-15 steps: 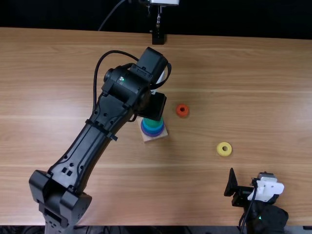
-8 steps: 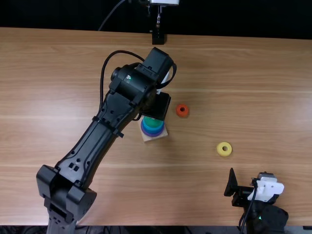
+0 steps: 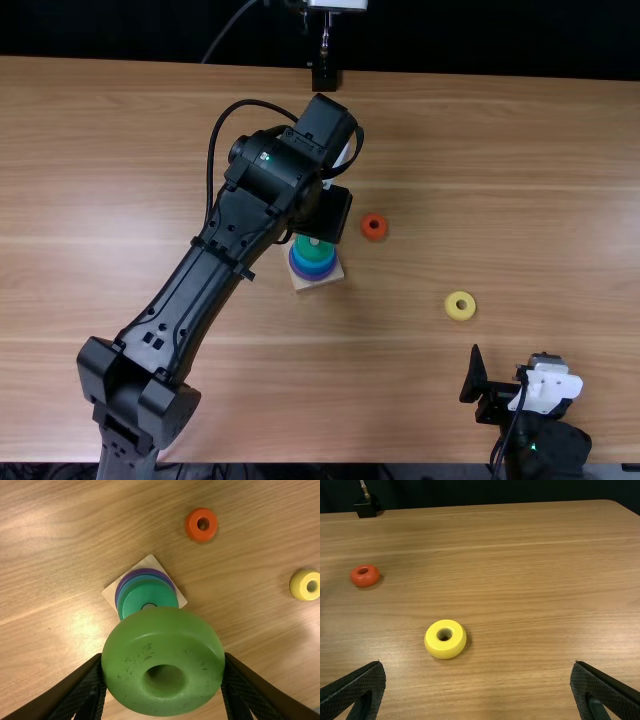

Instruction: Build the Hanoi tower: stack the rings onto the peg from bottom to top in this color order: purple, dark blue, light blue, dark green, light green, yellow, orange.

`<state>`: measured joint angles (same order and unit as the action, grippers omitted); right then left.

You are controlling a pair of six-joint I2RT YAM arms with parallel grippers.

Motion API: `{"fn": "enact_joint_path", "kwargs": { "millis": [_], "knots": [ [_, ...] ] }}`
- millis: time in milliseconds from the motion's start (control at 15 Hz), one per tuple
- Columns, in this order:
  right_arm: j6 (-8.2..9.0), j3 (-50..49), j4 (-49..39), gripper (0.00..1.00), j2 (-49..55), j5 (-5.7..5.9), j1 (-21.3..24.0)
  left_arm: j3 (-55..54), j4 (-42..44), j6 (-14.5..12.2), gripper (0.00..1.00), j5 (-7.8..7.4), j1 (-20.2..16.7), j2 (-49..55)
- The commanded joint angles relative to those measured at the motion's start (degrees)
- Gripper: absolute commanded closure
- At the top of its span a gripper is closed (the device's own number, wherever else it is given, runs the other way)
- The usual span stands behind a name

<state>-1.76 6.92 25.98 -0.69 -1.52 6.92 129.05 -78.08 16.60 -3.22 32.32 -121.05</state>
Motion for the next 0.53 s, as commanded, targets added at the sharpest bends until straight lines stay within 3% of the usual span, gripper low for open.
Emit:
{"fn": "enact_joint_path", "kwargs": {
  "millis": [0,200,267,333,400,467],
  "knots": [
    [0.07,-6.0,3.4,0.00,0.7,-0.06,0.5,1.6,-0.1,0.1,0.81,-0.05,0.4,-2.3],
    [0.07,-6.0,3.4,0.00,0.7,-0.06,0.5,0.9,-0.2,-0.1,0.73,-0.05,0.3,-2.5],
    [0.07,-6.0,3.4,0.00,0.7,-0.06,0.5,0.9,-0.2,-0.1,0.61,-0.05,0.2,-2.6],
    [0.07,-6.0,3.4,0.00,0.7,-0.06,0.5,0.9,-0.1,-0.3,0.35,-0.05,0.2,-2.6],
    [0.07,-6.0,3.4,0.00,0.7,-0.06,0.5,1.0,-0.2,-0.1,0.00,-0.05,0.2,-2.6],
    [0.07,-6.0,3.4,0.00,0.7,-0.06,0.5,0.8,-0.3,-0.1,0.00,-0.15,0.2,-2.5]
  ]
}}
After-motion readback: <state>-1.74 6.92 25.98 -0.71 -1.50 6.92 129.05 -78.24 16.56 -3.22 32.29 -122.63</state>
